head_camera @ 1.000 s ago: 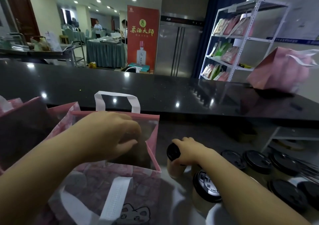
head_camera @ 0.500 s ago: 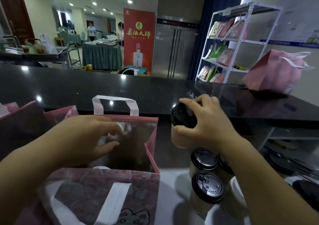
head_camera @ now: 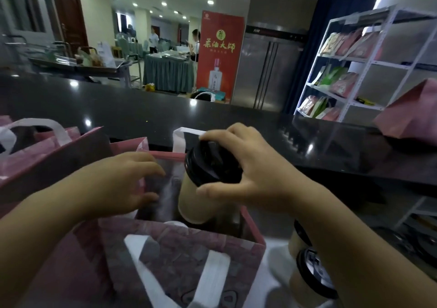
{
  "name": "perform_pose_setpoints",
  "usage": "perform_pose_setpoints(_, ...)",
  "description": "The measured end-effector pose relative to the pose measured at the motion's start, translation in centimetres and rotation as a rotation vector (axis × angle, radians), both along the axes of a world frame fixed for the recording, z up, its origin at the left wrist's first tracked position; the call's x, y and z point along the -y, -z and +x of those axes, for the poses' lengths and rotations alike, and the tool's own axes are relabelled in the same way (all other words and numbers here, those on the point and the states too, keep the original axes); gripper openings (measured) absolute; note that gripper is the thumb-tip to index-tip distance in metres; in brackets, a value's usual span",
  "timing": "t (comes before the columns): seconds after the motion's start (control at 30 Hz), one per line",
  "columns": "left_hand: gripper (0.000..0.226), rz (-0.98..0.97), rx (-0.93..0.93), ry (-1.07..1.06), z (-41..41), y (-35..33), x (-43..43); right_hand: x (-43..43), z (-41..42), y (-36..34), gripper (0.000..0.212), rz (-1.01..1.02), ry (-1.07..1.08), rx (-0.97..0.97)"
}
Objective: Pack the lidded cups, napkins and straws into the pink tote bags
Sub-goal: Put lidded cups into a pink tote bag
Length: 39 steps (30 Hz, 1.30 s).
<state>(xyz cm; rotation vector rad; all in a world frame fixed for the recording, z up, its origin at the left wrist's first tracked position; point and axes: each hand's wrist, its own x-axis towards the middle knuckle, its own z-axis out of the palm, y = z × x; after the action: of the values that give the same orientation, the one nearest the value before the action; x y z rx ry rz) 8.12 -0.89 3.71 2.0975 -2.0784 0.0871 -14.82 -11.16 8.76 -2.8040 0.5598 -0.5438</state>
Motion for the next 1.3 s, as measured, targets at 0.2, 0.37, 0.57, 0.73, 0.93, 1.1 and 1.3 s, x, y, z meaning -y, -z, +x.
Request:
perform_pose_setpoints(0.2, 0.107, 0.096, 0.020, 0.035, 0.7, 1.4, 0.0, 0.6, 1.6, 2.9, 0.074, -0.148, -0.027, -0.400)
perform_pose_setpoints(0.37, 0.118, 0.111, 0.029, 0.079, 0.2, 2.1, -0.1, 1.2, 2.6, 4.9, 0.079, -0.156, 0.013, -0.693)
perform_pose_setpoints(0.57, 0.124, 0.143, 0.064, 0.080, -0.4, 2.5, -0.3, 1.0, 3.9, 7.4, 0.081, -0.149, 0.054, -0.843)
perform_pose_setpoints(0.73, 0.127, 0.169, 0.092, 0.095, -0.7, 2.5, -0.5, 1.3, 4.5, 8.7, 0.079, -0.180, 0.063, -0.864)
perform_pose_setpoints(0.93, 0.125, 0.163, 0.078, 0.099, -0.7, 2.6, -0.7, 1.4, 4.6, 9.2, 0.075, -0.150, 0.033, -0.897)
perform_pose_setpoints(1.1, 0.126, 0.146, 0.057, 0.106, -0.6, 2.7, -0.8, 1.5, 4.4, 9.3, 0.052, -0.146, 0.000, -0.877)
perform_pose_setpoints(1.3, 0.124, 0.135, 0.058, 0.100, -0.8, 2.7, -1.0, 1.2, 4.3, 9.9, 0.058, -0.104, 0.005, -0.955)
